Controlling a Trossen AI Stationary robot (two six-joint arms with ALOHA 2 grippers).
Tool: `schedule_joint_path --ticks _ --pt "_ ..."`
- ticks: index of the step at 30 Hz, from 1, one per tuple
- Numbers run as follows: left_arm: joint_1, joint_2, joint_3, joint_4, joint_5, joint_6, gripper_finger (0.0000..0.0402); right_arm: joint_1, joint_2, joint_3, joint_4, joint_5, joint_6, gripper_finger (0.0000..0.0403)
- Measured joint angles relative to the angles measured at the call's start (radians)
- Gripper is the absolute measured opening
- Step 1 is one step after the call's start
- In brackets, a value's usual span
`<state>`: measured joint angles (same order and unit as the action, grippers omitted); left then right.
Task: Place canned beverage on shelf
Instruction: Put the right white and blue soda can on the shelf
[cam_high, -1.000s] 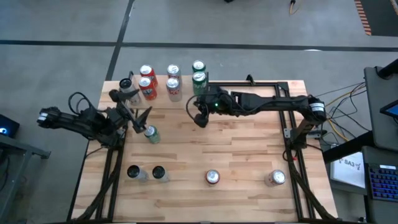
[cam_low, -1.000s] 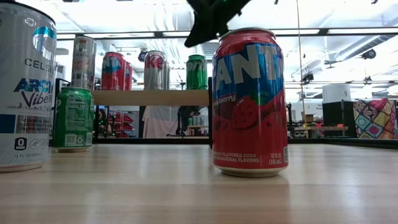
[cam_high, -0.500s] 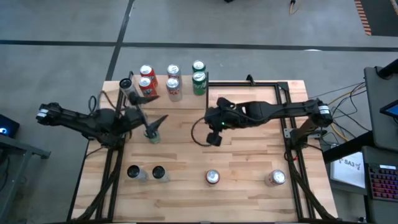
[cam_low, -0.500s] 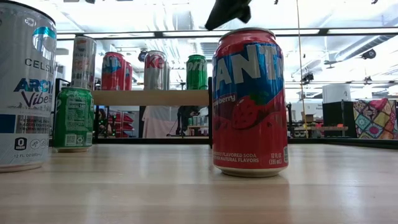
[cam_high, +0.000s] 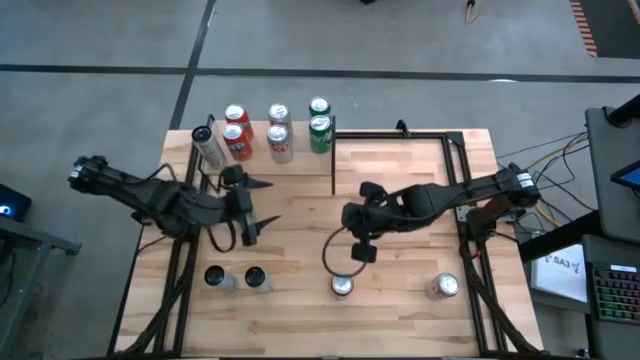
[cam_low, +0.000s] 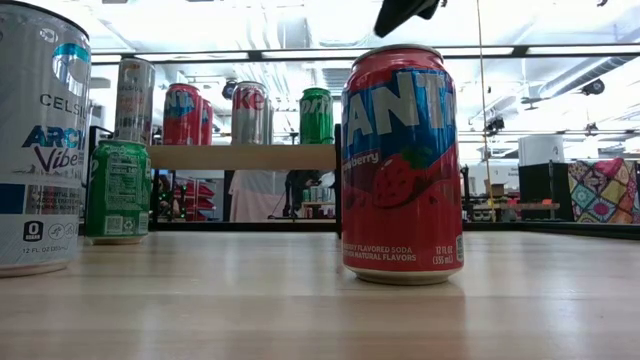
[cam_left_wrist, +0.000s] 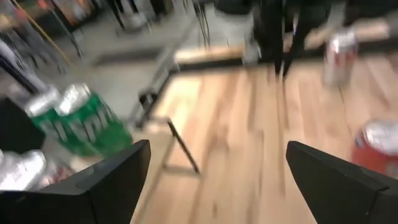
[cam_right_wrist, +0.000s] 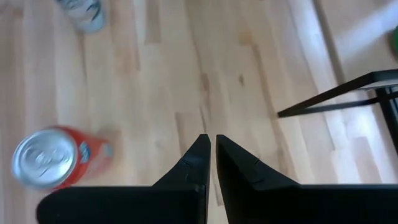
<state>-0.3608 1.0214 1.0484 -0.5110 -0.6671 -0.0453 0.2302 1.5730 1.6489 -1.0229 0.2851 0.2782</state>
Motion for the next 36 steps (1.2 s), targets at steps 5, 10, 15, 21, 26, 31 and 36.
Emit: schedule_joint_path --ticks 5,10,15,21,26,31,36 --pt "-0.044 0.096 0.166 -0.309 0.091 -0.13 0.0361 0.044 0.0 -0.001 -0.035 0.0 0.002 0.0017" --pt "-0.078 0.203 0.337 -0.533 0.298 -0.173 0.0361 0.073 0.0 -0.001 -0.056 0.0 0.001 0.0017" --pt "-0.095 0.314 0.46 -0.703 0.419 -0.245 0.0361 0.089 0.0 -0.001 -0.074 0.001 -0.005 0.0017" --pt "-0.134 0.409 0.52 -0.836 0.425 -0.327 0.0361 0.102 0.0 -0.002 -0.112 0.003 -0.008 0.0017" --pt "-0.183 0.445 0.522 -0.846 0.443 -0.38 0.0361 0.11 0.0 -0.002 -0.127 0.003 -0.008 0.0017" --pt "-0.253 0.476 0.521 -0.846 0.443 -0.441 0.0361 0.117 0.0 -0.005 -0.124 0.003 -0.011 0.0017" --pt "-0.298 0.505 0.521 -0.844 0.442 -0.508 0.0361 0.117 0.0 -0.018 -0.118 0.003 -0.009 0.0017"
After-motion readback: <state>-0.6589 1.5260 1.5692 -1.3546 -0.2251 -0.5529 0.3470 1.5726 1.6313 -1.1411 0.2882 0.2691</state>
